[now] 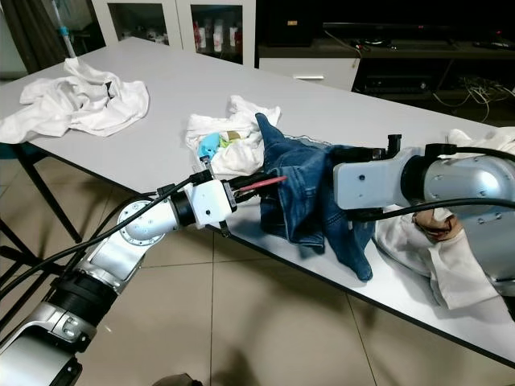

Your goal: Hang hanger

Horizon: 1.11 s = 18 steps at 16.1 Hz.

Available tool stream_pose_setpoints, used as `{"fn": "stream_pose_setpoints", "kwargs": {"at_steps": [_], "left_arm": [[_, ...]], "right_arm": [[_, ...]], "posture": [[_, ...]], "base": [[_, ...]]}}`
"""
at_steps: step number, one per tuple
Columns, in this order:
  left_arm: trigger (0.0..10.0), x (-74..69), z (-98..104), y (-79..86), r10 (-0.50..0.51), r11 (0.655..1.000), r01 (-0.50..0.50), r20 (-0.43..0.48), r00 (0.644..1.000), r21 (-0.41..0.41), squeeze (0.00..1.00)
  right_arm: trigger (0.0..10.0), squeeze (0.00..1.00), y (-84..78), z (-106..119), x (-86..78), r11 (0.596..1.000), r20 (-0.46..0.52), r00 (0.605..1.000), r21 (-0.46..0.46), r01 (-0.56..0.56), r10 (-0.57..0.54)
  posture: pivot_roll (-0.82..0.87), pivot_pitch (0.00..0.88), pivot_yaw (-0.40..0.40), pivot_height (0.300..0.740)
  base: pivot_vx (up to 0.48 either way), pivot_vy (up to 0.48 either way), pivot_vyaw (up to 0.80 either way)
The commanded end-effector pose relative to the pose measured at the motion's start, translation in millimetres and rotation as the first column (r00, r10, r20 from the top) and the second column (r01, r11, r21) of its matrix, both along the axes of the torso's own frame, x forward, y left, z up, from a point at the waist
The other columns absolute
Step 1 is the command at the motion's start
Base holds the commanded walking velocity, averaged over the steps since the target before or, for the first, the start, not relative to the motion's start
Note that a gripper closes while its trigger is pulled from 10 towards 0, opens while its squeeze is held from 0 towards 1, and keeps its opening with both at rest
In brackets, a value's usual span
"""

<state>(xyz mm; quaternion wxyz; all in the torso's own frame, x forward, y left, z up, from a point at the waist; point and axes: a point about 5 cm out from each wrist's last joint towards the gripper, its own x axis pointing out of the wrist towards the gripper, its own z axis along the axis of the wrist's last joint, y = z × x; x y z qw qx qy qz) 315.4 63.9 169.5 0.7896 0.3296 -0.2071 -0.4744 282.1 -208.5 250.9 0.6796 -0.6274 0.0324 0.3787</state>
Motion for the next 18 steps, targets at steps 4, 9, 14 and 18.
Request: {"fn": "stream_pose_setpoints", "kwargs": {"at_steps": [4, 9, 14, 18], "left_arm": [[10.0, 0.0, 8, -3.3, -0.018, 1.0, 0.018, 0.04, 0.999, 0.001, 0.0], [10.0, -0.5, 9, -3.1, -0.015, 1.0, 0.015, 0.044, 0.999, -0.008, 0.0], [10.0, -1.6, 11, -7.4, -0.028, 0.999, 0.029, 0.05, 0.998, -0.022, 0.0], [10.0, -0.9, 11, -7.8, -0.024, 0.999, 0.025, 0.051, 0.998, -0.025, 0.0]], "right_arm": [[10.0, 0.0, 6.3, -27, 10.5, 0.997, -0.023, 1.0, -0.082, -0.01, 0.008], [10.0, 0.0, 14.9, -30, 32.2, 0.995, 0.111, 0.994, -0.101, 0.028, -0.017], [0.0, 0.0, 16.9, -50, 33.6, 0.998, 0.081, 0.996, -0.058, 0.034, -0.029], [6.3, 0.0, 18.1, -43, 34.9, 0.999, 0.103, 0.994, 0.024, 0.041, -0.043]], "posture": [[0.0, 0.0, 0.02, 0.723], [0.0, 0.0, 0.019, 0.723], [0.0, 0.0, 0.028, 0.723], [-0.01, 0.0, 0.027, 0.723]], "base": [[0.0, 0.0, 0.0], [0.0, 0.0, 0.0], [0.0, 0.0, 0.0], [0.0, 0.0, 0.0]]}}
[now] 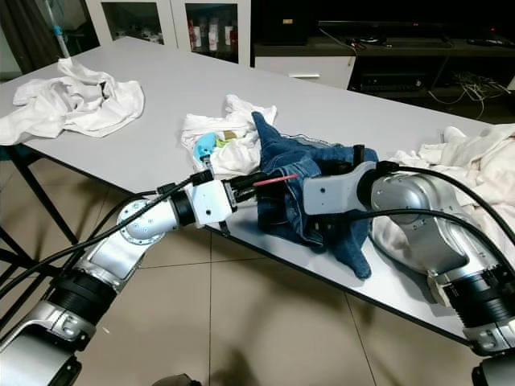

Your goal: Hang hanger

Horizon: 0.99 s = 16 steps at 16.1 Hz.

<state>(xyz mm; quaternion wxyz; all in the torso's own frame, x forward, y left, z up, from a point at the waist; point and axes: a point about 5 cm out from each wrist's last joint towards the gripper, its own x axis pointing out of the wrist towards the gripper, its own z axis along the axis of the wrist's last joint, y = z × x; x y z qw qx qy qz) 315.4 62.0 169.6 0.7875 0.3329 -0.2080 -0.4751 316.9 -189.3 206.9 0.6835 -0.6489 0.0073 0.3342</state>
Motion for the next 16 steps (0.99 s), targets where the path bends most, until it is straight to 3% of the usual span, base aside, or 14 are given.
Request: {"fn": "stream_pose_setpoints", "kwargs": {"at_steps": [1, 3, 4, 5, 7, 11, 16], "left_arm": [[10.0, -0.4, 11, -5.9, -0.018, 0.999, 0.02, 0.047, 0.999, -0.034, 0.0], [10.0, 0.1, 11, -5.9, -0.012, 0.999, 0.014, 0.046, 0.999, -0.041, 0.0], [10.0, -0.1, 11, -6.0, -0.011, 0.999, 0.013, 0.045, 0.999, -0.043, 0.0], [10.0, -0.2, 11, -5.9, -0.01, 0.999, 0.012, 0.044, 0.999, -0.044, 0.0], [10.0, 0.2, 10, -5.3, -0.004, 0.999, 0.006, 0.042, 0.999, -0.044, 0.0], [10.0, 2.3, 11, -3.2, 0.011, 0.999, -0.009, 0.051, 0.999, -0.043, 0.0], [10.0, 12.4, 18, 4.0, 0.106, 0.993, -0.1, 0.096, 0.99, -0.061, 0.0]], "right_arm": [[10.0, 0.0, -0.3, 1, 0.0, 0.999, -0.003, 1.0, 0.049, 0.012, -0.012], [10.0, 0.0, 1.2, 3, -0.5, 0.996, 0.007, 1.0, 0.091, 0.014, -0.015], [3.5, 0.0, 2.1, 4, -1.5, 0.994, 0.008, 1.0, 0.114, 0.007, -0.008], [0.0, 0.0, 3.5, 6, -2.8, 0.99, 0.004, 1.0, 0.138, -0.001, 0.0], [0.0, 0.0, 7.8, 9, -5.6, 0.98, -0.009, 1.0, 0.197, -0.012, 0.014], [0.0, 0.0, 2.7, 5, -10.9, 0.978, -0.035, 0.999, 0.208, -0.016, 0.024], [0.0, 0.0, -4.3, 19, -18.8, 0.934, -0.057, 0.998, 0.358, 0.002, 0.02]], "posture": [[-0.01, 0.0, 0.026, 0.723], [-0.01, 0.0, 0.024, 0.723], [-0.01, 0.0, 0.023, 0.723], [-0.01, 0.0, 0.023, 0.723], [-0.01, 0.0, 0.022, 0.723], [-0.01, 0.0, 0.022, 0.723], [-0.01, 0.0, 0.02, 0.723]], "base": [[0.0, 0.0, 0.0], [0.0, 0.0, 0.0], [0.0, 0.0, 0.0], [0.0, 0.0, 0.0], [0.0, 0.0, 0.0], [0.0, 0.0, 0.0], [0.0, 0.0, 0.0]]}}
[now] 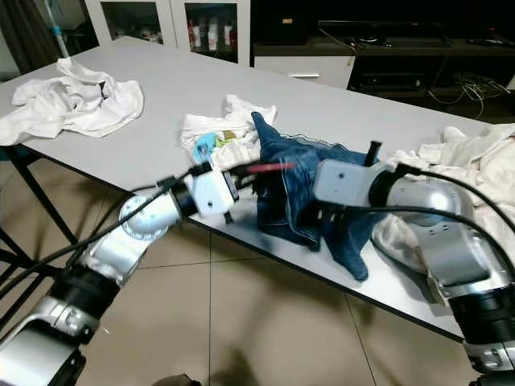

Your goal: Hang hanger

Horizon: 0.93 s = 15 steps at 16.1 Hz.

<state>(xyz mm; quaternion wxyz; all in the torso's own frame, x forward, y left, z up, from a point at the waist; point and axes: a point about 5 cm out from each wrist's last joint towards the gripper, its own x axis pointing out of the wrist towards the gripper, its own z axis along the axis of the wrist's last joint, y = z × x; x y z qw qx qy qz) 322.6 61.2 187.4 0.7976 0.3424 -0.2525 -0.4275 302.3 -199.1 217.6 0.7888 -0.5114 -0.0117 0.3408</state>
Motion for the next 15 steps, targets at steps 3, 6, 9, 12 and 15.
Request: {"fn": "stream_pose_setpoints", "kwargs": {"at_steps": [3, 6, 9, 12, 15], "left_arm": [[10.0, 12.0, 10, 11.0, 0.085, 0.992, -0.088, -0.028, 0.996, -0.094, 1.0], [10.0, 14.3, 6, 8.8, 0.115, 0.992, -0.115, -0.007, 0.993, -0.053, 0.0], [10.0, 15.1, 5, 11.5, 0.128, 0.99, -0.129, -0.02, 0.992, -0.05, 0.0], [10.0, 15.4, 0, 17.4, 0.134, 0.991, -0.135, -0.033, 0.99, -0.024, 0.0], [10.0, 13.4, -4, 17.6, 0.117, 0.993, -0.116, -0.04, 0.992, 0.004, 0.0]], "right_arm": [[0.0, 0.0, -3.8, 10, -6.6, 1.0, 0.027, 0.999, 0.014, -0.02, 0.02], [0.0, 0.0, -4.1, 7, -6.9, 1.0, 0.018, 1.0, 0.016, -0.017, 0.017], [0.0, 0.0, -13.9, 2, -5.2, 1.0, 0.02, 1.0, -0.022, 0.018, -0.018], [0.0, 0.0, -32.4, -5, -2.9, 0.995, 0.016, 0.996, -0.054, 0.083, -0.083], [0.0, 0.0, -46.8, -9, -3.2, 0.984, 0.038, 0.993, -0.134, 0.12, -0.116]], "posture": [[-0.01, 0.0, 0.021, 0.723], [-0.01, 0.0, 0.021, 0.723], [0.0, 0.0, 0.02, 0.723], [0.0, 0.0, 0.02, 0.723], [0.0, 0.0, 0.024, 0.723]], "base": [[0.0, 0.0, 0.0], [0.0, 0.0, 0.0], [0.0, 0.0, 0.0], [0.0, 0.0, 0.0], [0.0, 0.0, 0.0]]}}
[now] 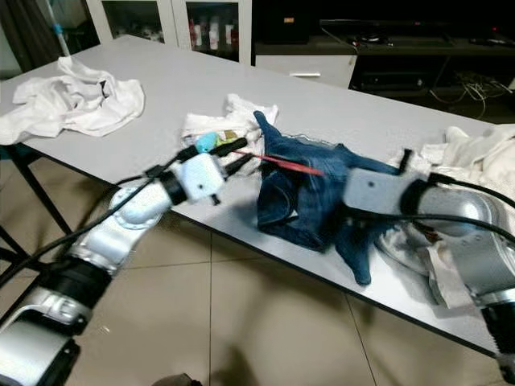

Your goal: Hang hanger

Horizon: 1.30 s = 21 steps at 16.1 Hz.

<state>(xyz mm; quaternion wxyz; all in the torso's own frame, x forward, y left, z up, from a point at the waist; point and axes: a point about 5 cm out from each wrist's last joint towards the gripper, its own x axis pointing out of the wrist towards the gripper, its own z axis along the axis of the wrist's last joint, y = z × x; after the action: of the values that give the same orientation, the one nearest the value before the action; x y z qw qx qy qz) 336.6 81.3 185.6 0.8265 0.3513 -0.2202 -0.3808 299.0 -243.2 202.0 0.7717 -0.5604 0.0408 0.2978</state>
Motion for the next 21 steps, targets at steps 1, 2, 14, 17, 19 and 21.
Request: {"fn": "stream_pose_setpoints", "kwargs": {"at_steps": [1, 2, 14, 17, 19, 21], "left_arm": [[10.0, -1.5, -3, -3.2, -0.018, 1.0, 0.018, -0.018, 1.0, 0.008, 0.0], [10.0, -3.4, -5, -5.7, -0.037, 0.999, 0.037, -0.026, 0.999, 0.014, 0.0], [10.0, -16.6, -9, -19.0, -0.14, 0.99, 0.137, -0.079, 0.987, -0.041, 0.0], [10.0, -20.8, -11, -25.3, -0.17, 0.983, 0.159, -0.121, 0.978, -0.097, 0.0], [10.0, -32.0, -29, -38.6, -0.27, 0.944, 0.185, -0.319, 0.908, -0.274, 0.51], [10.0, -32.9, -36, -39.1, -0.311, 0.926, 0.177, -0.405, 0.86, -0.334, 1.0]], "right_arm": [[0.0, 0.0, -3.7, 7, 0.5, 1.0, 0.043, 0.999, -0.02, 0.008, -0.007], [0.0, 0.0, -6.0, 9, 2.7, 0.999, 0.081, 0.997, -0.033, 0.021, -0.019], [0.0, 0.0, -41.5, 40, 6.0, 0.988, 0.239, 0.959, 0.073, 0.139, -0.153], [0.0, 0.0, -41.7, 40, 6.7, 0.982, 0.249, 0.952, 0.108, 0.155, -0.178], [0.0, 0.0, -28.2, 33, 4.1, 0.971, 0.245, 0.954, 0.203, 0.125, -0.174], [0.0, 0.0, -18.5, 32, 1.1, 0.963, 0.247, 0.957, 0.254, 0.089, -0.153]], "posture": [[-0.01, 0.0, 0.025, 0.723], [-0.01, 0.0, 0.027, 0.723], [-0.02, 0.0, 0.028, 0.723], [-0.02, 0.0, 0.028, 0.723], [-0.02, 0.0, 0.031, 0.723], [-0.02, 0.0, 0.033, 0.723]], "base": [[0.0, 0.0, 0.0], [0.0, 0.0, 0.0], [0.0, 0.0, 0.0], [0.0, 0.0, 0.0], [0.0, 0.0, 0.0], [0.0, 0.0, 0.0]]}}
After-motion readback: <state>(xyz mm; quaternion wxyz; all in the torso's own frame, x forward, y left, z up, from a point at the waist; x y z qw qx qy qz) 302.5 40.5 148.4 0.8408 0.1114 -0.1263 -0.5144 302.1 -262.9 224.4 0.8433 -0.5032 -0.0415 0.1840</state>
